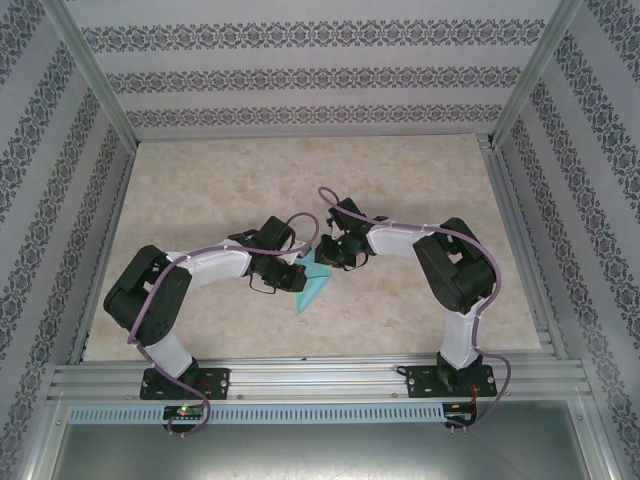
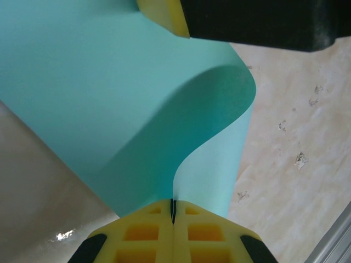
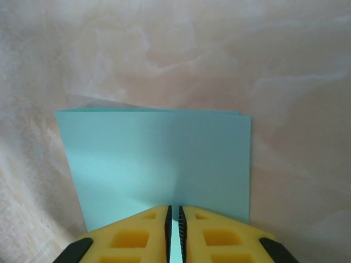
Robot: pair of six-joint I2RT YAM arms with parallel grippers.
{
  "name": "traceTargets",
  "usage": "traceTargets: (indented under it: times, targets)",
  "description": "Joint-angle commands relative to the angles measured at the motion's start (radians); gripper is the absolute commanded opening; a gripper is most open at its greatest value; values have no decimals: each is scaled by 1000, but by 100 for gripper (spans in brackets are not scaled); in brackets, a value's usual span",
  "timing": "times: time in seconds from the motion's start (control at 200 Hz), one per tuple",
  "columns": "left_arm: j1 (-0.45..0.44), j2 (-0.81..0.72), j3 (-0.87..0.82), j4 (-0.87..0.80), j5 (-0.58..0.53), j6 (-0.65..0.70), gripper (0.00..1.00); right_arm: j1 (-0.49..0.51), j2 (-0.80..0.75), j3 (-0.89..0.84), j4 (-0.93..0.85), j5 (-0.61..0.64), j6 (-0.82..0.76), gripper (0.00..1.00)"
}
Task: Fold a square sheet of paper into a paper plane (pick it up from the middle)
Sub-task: Third fold the triangle at the center of the table.
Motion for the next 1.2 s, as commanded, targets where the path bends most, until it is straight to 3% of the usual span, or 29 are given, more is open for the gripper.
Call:
traceTargets:
  times: [0.0, 1.194]
  targets:
    - [14, 9, 16, -9, -33, -15, 5, 8, 40, -15, -35, 19, 15, 15]
    - [16, 17, -2, 7, -74, -64, 7, 20, 51, -30, -26, 29, 36, 15]
